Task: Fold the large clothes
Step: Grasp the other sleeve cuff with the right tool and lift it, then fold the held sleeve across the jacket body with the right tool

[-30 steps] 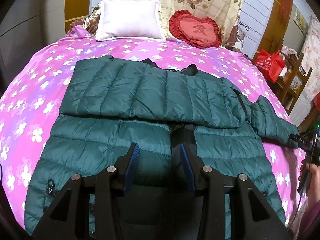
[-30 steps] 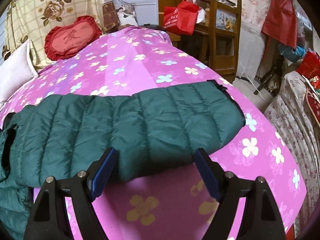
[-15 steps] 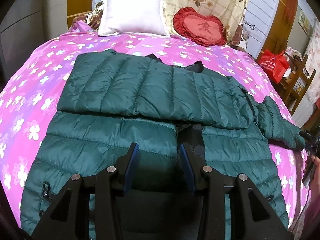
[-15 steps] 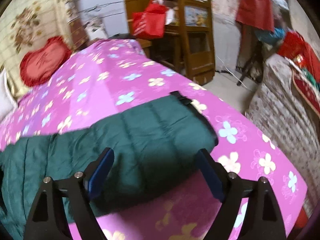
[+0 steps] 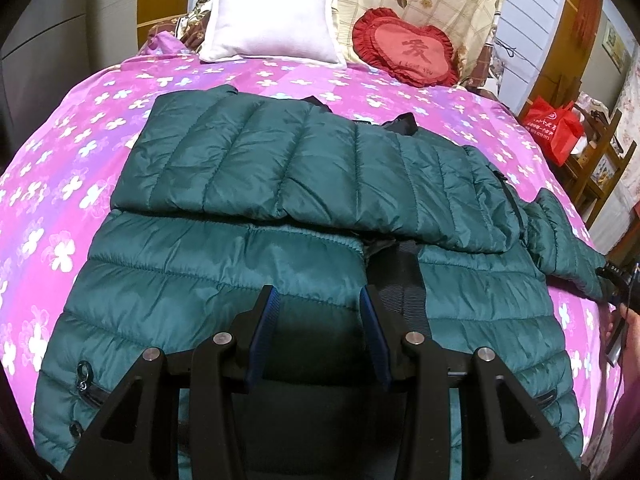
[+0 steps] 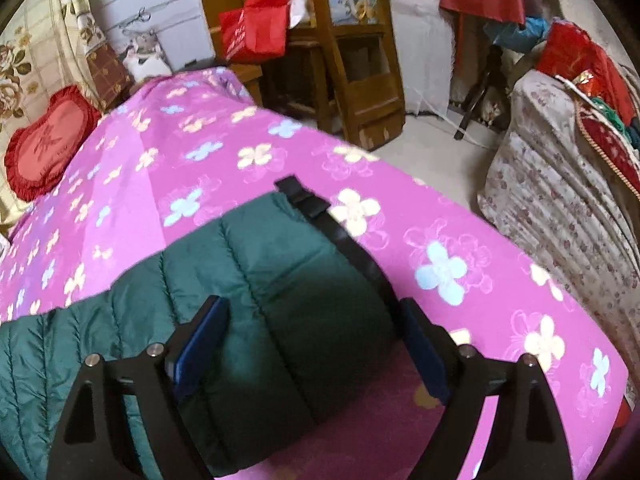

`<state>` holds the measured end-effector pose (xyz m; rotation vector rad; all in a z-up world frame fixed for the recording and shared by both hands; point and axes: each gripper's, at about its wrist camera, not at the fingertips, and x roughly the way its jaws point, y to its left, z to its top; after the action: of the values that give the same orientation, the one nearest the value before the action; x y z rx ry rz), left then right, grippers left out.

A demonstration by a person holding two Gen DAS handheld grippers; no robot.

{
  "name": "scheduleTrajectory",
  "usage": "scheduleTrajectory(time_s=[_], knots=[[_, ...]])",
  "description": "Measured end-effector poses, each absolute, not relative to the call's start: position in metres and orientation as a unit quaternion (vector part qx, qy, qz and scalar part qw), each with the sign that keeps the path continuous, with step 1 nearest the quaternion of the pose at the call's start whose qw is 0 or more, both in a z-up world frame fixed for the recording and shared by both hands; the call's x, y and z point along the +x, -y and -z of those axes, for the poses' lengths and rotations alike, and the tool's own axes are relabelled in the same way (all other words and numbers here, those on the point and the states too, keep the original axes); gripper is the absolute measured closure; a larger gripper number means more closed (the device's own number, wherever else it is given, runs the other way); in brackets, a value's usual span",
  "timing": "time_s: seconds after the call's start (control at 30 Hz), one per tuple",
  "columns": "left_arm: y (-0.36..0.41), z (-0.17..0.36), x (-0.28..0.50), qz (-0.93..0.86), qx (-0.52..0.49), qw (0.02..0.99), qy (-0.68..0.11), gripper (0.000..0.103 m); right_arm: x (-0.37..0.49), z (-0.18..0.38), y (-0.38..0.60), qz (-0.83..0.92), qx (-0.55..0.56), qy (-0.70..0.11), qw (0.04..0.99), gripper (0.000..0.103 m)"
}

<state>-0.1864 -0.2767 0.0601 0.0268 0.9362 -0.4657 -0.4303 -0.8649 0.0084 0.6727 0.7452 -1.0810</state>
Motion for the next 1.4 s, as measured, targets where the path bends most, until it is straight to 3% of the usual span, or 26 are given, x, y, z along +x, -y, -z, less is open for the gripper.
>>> scheduleTrajectory(time_s=[0.03,0.1,0.13,0.17,0.23,0.57,0.87,1.4], knots=[[0.277,-0.060,-0.186,0.222,0.013,0.866,-0.448,0.072,-0.430,-0.008,0.863,0.493,0.301,-0.339,0.743,0.016],[0.276,-0.060,-0.186,0.222,0.013,0.866,-0.448,0.071,-0.429,-0.009,0.860,0.488,0.293,-0.338,0.750,0.031],[0.276,-0.060,-0.186,0.222,0.012,0.866,-0.448,0.071,-0.430,-0.011,0.858,0.477,0.294,-0.336,0.757,0.056],[0.276,-0.060,-0.186,0.222,0.011,0.866,-0.448,0.071,-0.430,-0.012,0.857,0.457,0.306,-0.330,0.767,0.074],[0.275,-0.060,-0.187,0.221,0.008,0.867,-0.447,0.071,-0.432,-0.017,0.852,0.431,0.325,-0.320,0.778,0.079],[0.261,-0.073,-0.191,0.213,0.001,0.875,-0.434,0.071,-0.413,-0.096,0.785,0.311,0.305,-0.259,0.862,0.082],[0.238,-0.084,-0.194,0.205,-0.012,0.879,-0.429,0.071,-0.330,-0.150,0.679,0.174,0.248,-0.273,0.913,0.082],[0.207,-0.084,-0.187,0.188,-0.016,0.882,-0.432,0.071,-0.184,-0.127,0.510,0.028,0.193,-0.358,0.913,0.082]])
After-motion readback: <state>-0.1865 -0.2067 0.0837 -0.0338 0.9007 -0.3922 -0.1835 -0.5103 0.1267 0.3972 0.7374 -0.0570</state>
